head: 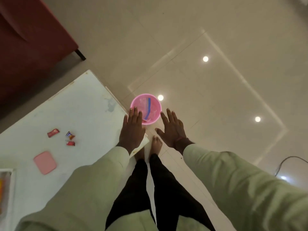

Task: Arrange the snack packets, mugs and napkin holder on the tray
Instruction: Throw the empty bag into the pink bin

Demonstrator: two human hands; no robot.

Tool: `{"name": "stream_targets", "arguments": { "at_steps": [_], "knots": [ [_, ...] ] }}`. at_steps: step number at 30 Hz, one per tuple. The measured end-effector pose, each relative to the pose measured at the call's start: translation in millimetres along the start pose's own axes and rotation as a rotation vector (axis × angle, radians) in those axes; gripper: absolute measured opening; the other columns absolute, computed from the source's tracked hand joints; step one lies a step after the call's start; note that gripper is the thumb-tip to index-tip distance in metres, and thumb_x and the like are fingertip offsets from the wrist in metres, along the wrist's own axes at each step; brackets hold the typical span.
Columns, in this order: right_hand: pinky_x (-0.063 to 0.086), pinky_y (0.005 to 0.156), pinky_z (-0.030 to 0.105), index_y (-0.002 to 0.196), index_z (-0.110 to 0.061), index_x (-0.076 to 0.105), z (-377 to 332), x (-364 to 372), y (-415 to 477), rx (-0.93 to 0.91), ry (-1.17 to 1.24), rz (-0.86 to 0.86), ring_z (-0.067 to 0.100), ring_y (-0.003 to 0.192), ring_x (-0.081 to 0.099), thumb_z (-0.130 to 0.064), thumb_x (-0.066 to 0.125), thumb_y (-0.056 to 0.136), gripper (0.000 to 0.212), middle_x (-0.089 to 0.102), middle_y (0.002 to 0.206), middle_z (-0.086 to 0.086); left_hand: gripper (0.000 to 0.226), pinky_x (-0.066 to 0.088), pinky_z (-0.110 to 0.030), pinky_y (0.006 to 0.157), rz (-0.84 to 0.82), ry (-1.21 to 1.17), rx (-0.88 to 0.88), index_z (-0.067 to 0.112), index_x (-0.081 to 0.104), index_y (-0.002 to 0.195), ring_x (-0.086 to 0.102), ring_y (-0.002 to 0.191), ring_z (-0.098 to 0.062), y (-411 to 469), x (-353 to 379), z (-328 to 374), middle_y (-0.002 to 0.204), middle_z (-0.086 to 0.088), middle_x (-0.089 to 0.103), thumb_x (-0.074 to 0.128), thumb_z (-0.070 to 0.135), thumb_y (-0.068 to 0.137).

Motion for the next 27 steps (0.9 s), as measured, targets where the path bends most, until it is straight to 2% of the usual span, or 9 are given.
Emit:
{"name": "stream_targets", "arguments": {
  "at_steps": [4, 13, 21, 24, 27],
  "knots": [
    [0.015, 0.12, 0.054, 0.157, -0.025, 0.003, -19.0, -23.4, -48.3, -0.038, -0.025, 0.047, 0.031, 0.153, -0.003, -0.055, 0.046, 0.094, 0.082, -0.003, 0.166, 0.008, 0.077, 0.03, -0.056, 0.113, 0.012, 0.028, -0.004, 0.005, 0.025, 0.149, 0.025, 0.145, -0.04, -42.1, -29.8, 1.8, 0.156, -0.022, 0.029, 0.062, 0.036, 0.09],
    [0.008, 0.121, 0.054, 0.158, -0.024, -0.002, -50.3, -46.8, -114.2, -0.091, -0.08, 0.145, 0.028, 0.153, -0.007, -0.06, 0.037, 0.094, 0.083, -0.008, 0.166, 0.006, 0.077, 0.012, -0.05, 0.12, 0.121, -0.001, -0.1, 0.006, 0.007, 0.154, 0.003, 0.151, -0.032, -124.7, -57.0, -0.8, 0.163, -0.016, 0.004, 0.035, 0.051, 0.098],
    [0.012, 0.121, 0.054, 0.158, -0.019, 0.002, -59.5, -57.7, -119.2, -0.206, -0.144, 0.173, 0.03, 0.153, -0.001, -0.063, 0.036, 0.094, 0.085, -0.001, 0.166, 0.009, 0.076, 0.01, -0.048, 0.122, 0.121, -0.005, -0.143, 0.008, 0.0, 0.155, -0.006, 0.151, -0.03, -152.4, -63.0, -4.6, 0.163, -0.014, -0.007, 0.028, 0.052, 0.1],
    [0.015, 0.121, 0.055, 0.158, -0.017, 0.003, -60.8, -62.8, -119.1, -0.271, -0.169, 0.165, 0.031, 0.153, 0.001, -0.061, 0.039, 0.094, 0.085, 0.0, 0.166, 0.01, 0.075, 0.011, -0.048, 0.122, 0.149, -0.034, -0.22, 0.008, 0.001, 0.155, -0.005, 0.151, -0.031, -159.5, -66.8, -3.9, 0.163, -0.015, -0.006, 0.027, 0.052, 0.1],
    [0.011, 0.12, 0.054, 0.158, -0.017, 0.003, -68.6, -66.5, -121.4, -0.319, -0.168, 0.146, 0.032, 0.153, 0.001, -0.06, 0.04, 0.094, 0.085, 0.0, 0.166, 0.011, 0.075, 0.01, -0.048, 0.122, 0.203, -0.073, -0.31, 0.008, 0.002, 0.155, -0.004, 0.151, -0.032, -173.7, -61.7, -3.7, 0.163, -0.015, -0.006, 0.026, 0.053, 0.099]
  ]
}}
Point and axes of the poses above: each hand's wrist, its own y-axis towards the middle knuckle, its own x-axis out of the palm, z = x × y, the point moved 2 cm from there along y, towards the middle knuckle
